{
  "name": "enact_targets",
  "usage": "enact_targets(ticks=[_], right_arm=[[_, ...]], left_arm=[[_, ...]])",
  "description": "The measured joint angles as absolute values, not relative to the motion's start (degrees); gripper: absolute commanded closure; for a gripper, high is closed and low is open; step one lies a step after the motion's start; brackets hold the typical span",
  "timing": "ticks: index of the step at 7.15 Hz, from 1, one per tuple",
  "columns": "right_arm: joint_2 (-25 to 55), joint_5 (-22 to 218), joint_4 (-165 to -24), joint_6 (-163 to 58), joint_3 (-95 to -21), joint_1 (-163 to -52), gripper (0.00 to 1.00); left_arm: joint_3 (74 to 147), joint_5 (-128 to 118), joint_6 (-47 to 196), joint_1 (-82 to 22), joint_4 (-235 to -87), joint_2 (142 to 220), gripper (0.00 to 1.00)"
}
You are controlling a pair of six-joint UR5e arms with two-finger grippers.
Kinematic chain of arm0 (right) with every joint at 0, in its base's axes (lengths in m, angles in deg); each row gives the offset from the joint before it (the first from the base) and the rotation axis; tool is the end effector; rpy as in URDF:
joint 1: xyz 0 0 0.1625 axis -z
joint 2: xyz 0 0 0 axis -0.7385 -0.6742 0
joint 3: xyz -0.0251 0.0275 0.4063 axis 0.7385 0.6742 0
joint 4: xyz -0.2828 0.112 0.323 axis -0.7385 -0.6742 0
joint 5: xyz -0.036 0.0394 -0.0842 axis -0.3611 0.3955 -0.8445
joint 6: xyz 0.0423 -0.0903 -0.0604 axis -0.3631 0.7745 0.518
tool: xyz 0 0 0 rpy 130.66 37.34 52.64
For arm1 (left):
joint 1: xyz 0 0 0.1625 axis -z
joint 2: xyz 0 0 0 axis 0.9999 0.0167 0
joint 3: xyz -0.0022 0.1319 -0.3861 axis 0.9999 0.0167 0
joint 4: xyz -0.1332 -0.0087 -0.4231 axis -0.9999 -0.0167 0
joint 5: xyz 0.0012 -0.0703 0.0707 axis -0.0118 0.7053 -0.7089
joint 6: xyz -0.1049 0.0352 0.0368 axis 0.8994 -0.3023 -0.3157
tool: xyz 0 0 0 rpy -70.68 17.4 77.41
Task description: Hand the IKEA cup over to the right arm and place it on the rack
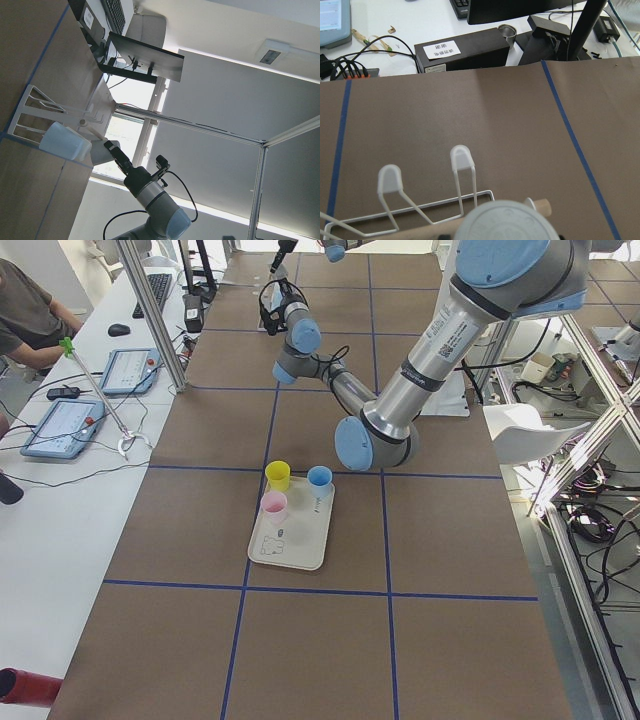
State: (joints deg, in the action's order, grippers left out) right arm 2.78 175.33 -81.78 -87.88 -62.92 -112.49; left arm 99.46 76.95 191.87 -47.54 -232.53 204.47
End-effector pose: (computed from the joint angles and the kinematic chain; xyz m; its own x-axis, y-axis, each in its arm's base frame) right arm -0.1585 -0.6044 0.4701 0.7701 0.2104 0.6022 -0.4665 0.8296 0.3067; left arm 0.4195 -0.5128 0.0787 -0.7102 -0.2374 -0.6627 0.0521 0.9211 -0.3858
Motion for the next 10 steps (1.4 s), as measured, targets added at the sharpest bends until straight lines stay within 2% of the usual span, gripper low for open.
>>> enact_targets(ticks=[1, 2, 7, 10], right_arm=[[2.77, 175.19, -81.75, -87.87, -62.67, -112.19, 0.56], [2.77, 175.10, -81.74, -87.87, -62.43, -111.89, 0.01], [2.87, 173.93, -81.80, -87.80, -62.60, -111.44, 0.00], [2.52, 177.63, -82.42, -87.87, -68.10, -111.52, 0.00]], left_arm=[[99.46, 76.95, 191.87, -47.51, -232.53, 204.47, 0.31], [99.46, 76.95, 191.88, -47.48, -232.53, 204.47, 0.31], [99.44, 80.28, 185.77, -46.17, -229.83, 203.23, 0.32], [101.44, 94.98, 167.51, -33.52, -215.56, 199.23, 0.32]])
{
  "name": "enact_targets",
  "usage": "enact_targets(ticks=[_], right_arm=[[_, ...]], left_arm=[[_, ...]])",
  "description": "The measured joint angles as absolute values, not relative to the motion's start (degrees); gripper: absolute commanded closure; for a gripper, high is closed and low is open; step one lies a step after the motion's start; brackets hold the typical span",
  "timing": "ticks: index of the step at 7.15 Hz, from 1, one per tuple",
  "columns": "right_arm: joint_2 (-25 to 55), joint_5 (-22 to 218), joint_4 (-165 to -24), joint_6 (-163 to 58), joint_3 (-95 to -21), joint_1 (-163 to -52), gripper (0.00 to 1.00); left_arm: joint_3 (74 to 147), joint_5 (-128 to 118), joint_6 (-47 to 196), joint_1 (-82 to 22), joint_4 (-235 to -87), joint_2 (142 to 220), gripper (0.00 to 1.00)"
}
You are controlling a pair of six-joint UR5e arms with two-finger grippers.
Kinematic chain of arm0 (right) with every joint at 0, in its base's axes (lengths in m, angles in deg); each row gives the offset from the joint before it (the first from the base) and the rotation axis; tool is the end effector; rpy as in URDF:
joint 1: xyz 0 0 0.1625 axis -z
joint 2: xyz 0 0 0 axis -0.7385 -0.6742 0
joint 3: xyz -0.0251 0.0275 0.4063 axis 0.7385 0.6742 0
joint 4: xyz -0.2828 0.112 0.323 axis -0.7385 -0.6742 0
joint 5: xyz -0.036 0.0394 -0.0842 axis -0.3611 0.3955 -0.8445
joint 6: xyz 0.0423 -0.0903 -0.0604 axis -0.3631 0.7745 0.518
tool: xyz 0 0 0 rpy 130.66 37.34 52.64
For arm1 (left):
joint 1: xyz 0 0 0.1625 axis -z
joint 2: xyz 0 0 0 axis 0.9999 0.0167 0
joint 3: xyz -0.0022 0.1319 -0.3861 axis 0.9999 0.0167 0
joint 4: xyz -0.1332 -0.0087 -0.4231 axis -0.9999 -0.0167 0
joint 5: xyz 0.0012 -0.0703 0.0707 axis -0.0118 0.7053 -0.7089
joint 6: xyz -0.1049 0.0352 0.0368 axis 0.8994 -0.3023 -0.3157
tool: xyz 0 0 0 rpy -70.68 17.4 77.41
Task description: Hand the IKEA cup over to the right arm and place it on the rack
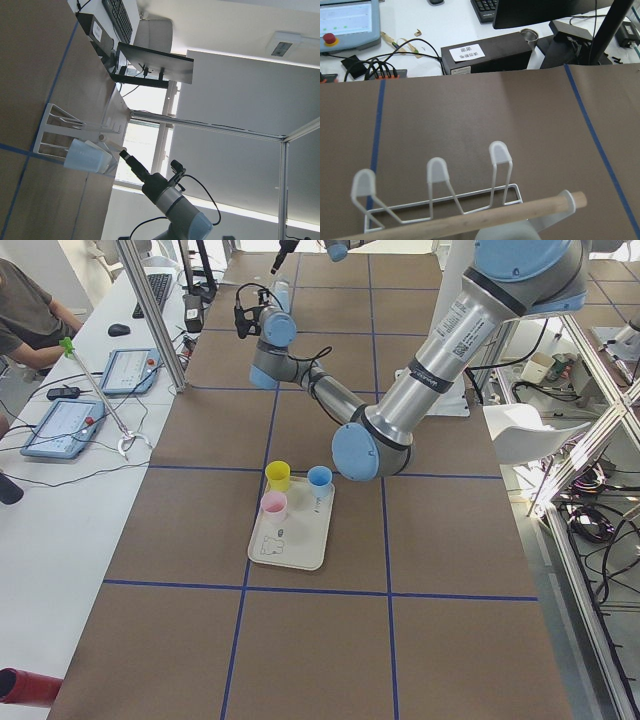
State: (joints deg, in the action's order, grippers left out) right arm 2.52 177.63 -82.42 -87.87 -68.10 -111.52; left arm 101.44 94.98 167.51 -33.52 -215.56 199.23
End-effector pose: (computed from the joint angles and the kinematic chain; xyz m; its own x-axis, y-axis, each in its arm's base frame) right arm -0.1672 -0.5880 0.4239 0.7413 0.1420 0.6560 -0.4478 0.8327 0.3257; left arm 0.3230 -0.5980 0.1445 -0.3221 0.0171 -0.9466 0.3450 0.9332 -0.1005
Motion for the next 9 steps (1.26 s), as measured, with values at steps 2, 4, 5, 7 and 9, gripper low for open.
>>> enact_targets(ticks=[2, 4, 5, 7, 9], right_arm=[[1.75, 181.38, -85.33, -87.95, -72.72, -111.62, 0.00], [1.33, 183.95, -89.44, -88.01, -76.97, -111.66, 0.00], [0.94, 184.92, -90.13, -88.03, -78.09, -111.67, 0.00], [0.53, 186.17, -90.51, -88.04, -79.07, -111.68, 0.00], [0.19, 186.41, -90.46, -88.04, -79.21, -111.63, 0.00]], left_arm=[[102.50, 99.39, 148.42, -25.66, -212.99, 188.77, 0.33], [102.59, 99.64, 120.46, -19.47, -205.74, 179.33, 0.33], [102.58, 99.48, 109.01, -17.42, -200.46, 176.97, 0.33], [102.75, 99.50, 97.85, -15.87, -193.30, 173.66, 0.34], [103.68, 99.59, 94.53, -16.12, -185.13, 172.39, 0.34]])
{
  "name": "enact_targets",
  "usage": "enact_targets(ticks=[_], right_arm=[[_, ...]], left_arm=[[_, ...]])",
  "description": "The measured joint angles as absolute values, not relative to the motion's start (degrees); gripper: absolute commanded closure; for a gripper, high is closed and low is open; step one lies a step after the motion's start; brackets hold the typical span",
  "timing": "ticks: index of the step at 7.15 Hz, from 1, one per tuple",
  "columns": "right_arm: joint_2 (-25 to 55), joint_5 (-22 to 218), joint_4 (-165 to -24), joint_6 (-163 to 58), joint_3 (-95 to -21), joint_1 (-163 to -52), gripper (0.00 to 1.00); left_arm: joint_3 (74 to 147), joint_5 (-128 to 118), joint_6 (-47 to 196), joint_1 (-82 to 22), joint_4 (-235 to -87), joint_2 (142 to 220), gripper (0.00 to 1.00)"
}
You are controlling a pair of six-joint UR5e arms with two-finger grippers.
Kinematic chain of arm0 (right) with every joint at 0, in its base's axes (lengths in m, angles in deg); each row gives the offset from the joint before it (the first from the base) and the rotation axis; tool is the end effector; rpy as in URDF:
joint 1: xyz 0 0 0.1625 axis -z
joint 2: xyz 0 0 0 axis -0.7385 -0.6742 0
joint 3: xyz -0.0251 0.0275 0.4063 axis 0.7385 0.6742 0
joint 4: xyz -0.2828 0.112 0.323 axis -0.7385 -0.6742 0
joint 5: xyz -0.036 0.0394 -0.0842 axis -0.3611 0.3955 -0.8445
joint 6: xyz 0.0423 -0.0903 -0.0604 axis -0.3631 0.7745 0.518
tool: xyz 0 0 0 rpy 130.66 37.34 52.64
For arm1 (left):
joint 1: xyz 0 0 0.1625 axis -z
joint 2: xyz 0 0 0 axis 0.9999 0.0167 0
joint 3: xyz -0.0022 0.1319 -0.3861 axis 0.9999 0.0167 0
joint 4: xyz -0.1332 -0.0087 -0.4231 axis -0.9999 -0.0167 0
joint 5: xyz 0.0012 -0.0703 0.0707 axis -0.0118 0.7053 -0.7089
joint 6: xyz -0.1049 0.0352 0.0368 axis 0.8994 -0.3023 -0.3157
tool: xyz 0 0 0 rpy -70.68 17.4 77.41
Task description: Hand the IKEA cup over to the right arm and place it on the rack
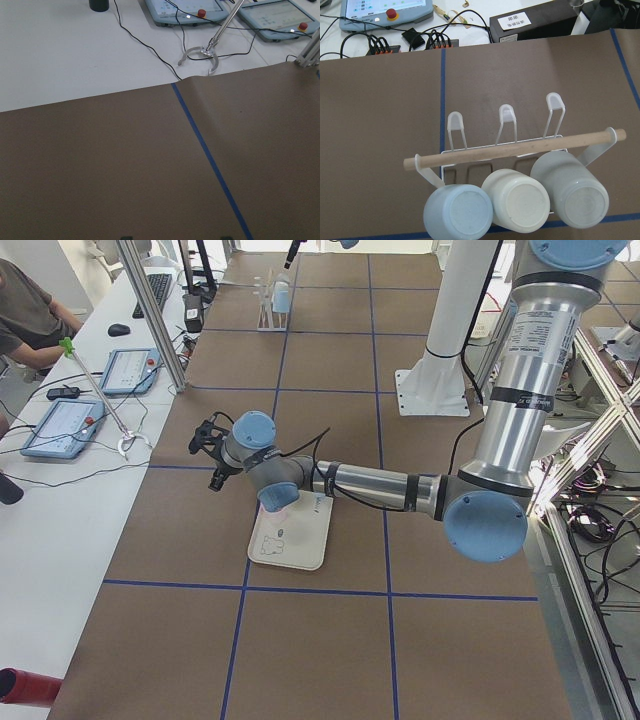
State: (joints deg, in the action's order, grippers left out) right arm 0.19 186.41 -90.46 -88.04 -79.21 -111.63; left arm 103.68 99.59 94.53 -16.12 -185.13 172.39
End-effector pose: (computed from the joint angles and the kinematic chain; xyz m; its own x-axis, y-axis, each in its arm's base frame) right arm -0.1605 -0.5379 0.3617 0.6829 0.0912 0.7248 -0.3854 0.8878 0.2514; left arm 0.1248 -0.6258 0.4942 0.6103 0.2789 -0.7415 0.2204 0.8393 0.4971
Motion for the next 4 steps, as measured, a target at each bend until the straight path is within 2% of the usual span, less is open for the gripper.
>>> enact_targets(ticks=[4], right_arm=[[0.24, 186.55, -90.12, -88.04, -79.38, -110.99, 0.00]], left_arm=[[103.85, 99.54, 89.99, -18.33, -169.14, 173.36, 0.33]])
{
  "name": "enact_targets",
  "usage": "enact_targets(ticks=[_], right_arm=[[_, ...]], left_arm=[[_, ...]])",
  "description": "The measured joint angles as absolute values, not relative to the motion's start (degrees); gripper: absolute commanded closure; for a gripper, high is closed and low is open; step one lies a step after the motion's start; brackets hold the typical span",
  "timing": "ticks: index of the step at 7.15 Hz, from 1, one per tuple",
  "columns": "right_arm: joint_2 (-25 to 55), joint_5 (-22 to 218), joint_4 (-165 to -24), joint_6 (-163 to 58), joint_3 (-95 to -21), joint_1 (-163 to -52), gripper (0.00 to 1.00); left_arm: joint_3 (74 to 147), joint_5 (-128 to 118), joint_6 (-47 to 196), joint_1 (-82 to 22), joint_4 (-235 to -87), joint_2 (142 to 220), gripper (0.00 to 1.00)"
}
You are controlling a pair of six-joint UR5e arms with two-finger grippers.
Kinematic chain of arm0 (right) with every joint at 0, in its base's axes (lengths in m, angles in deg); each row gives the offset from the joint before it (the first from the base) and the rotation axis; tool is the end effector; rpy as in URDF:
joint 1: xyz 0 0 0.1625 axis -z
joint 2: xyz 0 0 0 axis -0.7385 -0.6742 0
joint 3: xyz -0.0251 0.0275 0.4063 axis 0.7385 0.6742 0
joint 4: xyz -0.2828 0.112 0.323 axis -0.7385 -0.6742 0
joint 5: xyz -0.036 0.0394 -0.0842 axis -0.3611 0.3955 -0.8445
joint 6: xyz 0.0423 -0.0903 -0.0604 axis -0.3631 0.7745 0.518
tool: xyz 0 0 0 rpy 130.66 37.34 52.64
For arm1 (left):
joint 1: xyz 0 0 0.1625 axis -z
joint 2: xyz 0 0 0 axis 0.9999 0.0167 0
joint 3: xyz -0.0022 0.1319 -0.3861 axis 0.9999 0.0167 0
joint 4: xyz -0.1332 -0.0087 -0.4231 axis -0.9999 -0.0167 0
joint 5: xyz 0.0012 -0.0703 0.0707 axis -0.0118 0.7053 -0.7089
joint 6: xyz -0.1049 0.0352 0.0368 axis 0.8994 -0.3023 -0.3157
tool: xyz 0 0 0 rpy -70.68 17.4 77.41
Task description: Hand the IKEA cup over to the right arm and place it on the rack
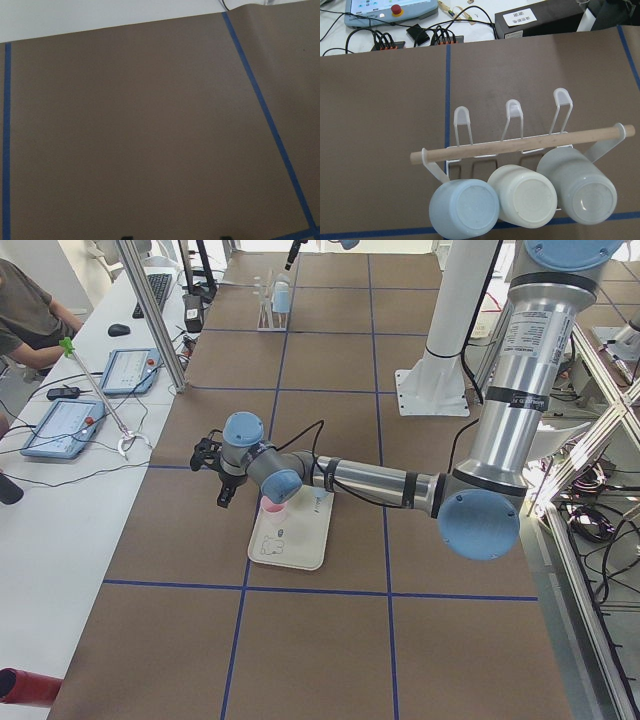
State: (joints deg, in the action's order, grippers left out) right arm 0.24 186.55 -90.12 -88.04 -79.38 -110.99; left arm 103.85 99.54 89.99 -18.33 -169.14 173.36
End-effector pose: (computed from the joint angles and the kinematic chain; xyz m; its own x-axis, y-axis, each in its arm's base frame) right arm -0.1665 -0.5355 0.3588 0.6797 0.0766 0.7295 -0.3754 0.8907 0.2563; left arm 0.1518 -0.6293 0.5198 0.6735 0.1942 -0.7132 0.1013 0.9315 0.3493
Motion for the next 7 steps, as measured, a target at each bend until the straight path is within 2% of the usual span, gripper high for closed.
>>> enact_targets(ticks=[3, 7], right_arm=[[0.19, 186.65, -89.94, -88.06, -79.52, -110.82, 0.00], [0.13, 187.17, -89.81, -88.76, -79.79, -110.80, 0.00]], left_arm=[[104.04, 99.97, 90.16, -20.97, -166.10, 172.86, 0.27], [106.17, 100.14, 90.20, -23.78, -165.35, 168.71, 0.28]])
